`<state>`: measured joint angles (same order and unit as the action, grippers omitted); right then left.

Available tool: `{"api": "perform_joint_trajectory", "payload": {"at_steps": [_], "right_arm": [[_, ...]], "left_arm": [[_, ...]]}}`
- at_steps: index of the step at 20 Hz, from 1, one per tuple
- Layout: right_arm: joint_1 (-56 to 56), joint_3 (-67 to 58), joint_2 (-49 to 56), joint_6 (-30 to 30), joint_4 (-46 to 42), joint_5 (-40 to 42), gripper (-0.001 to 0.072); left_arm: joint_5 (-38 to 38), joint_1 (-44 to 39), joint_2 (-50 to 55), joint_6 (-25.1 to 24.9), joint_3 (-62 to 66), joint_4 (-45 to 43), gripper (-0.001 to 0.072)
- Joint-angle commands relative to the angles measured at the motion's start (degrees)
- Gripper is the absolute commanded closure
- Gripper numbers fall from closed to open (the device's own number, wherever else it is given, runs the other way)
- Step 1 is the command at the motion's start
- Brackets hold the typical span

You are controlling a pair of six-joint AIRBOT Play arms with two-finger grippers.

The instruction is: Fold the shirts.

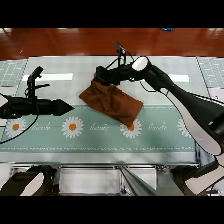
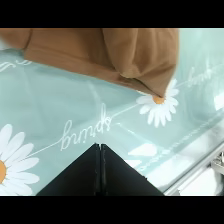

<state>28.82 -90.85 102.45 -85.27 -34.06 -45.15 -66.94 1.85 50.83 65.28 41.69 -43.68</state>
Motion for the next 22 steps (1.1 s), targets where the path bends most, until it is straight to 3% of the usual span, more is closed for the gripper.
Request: {"api": "perform_joint_trajectory", "payload": {"at_steps": [1,2,3,6,9,11,13,15,17,19,22], "right_arm": [[0.98,-0.92,2.38,0.04,0.94,0.55,0.0664],[1.09,-0.92,2.36,0.57,0.39,1.62,0.0437],[1.09,-0.94,2.36,2.25,0.72,2.25,0.0296],[-2.73,-0.94,0.59,2.19,1.7,-3.19,0.0298],[-13.07,-0.94,-6.43,1.92,-1.09,-19.28,0.0299],[-20.22,-0.92,-13.92,1.46,-10.86,-30.51,0.03],[-25.33,0.92,-23.85,-1.44,-29.64,-37.38,0.03],[-28.87,9.66,-35.78,-6.67,-46.6,-35.76,0.03],[-32.76,25.07,-48.06,-10.93,-50.42,-28.59,0.03],[-35.36,40.63,-56.39,-12.76,-46.23,-21.77,0.03],[-35.93,55.67,-57.7,-8.66,-30.75,-17.33,0.03]], "left_arm": [[3.13,0.15,-0.33,-0.09,-1.7,0.0,0.0682],[4.02,0.15,-0.33,-0.09,-2.03,0.0,0.0682],[4.42,0.15,-0.28,-0.09,-2.38,0.02,0.0682],[4.09,0.63,-0.22,-0.11,-2.84,-1.4,0.0682],[3.28,6.73,-1.29,0.42,-2.05,-2.8,0.0682],[2.78,13.0,-3.45,0.57,-2.05,-2.56,0.0682],[1.4,18.91,-6.01,0.5,-2.05,-2.58,0.0682],[0.66,22.08,-8.07,0.55,-2.1,-2.58,0.0682],[0.74,20.79,-8.83,0.35,-2.69,-0.83,0.0682],[1.36,17.62,-8.79,0.26,-3.98,-0.2,0.0682],[2.45,13.44,-8.79,-0.11,-6.86,-0.2,0.0682]]}}
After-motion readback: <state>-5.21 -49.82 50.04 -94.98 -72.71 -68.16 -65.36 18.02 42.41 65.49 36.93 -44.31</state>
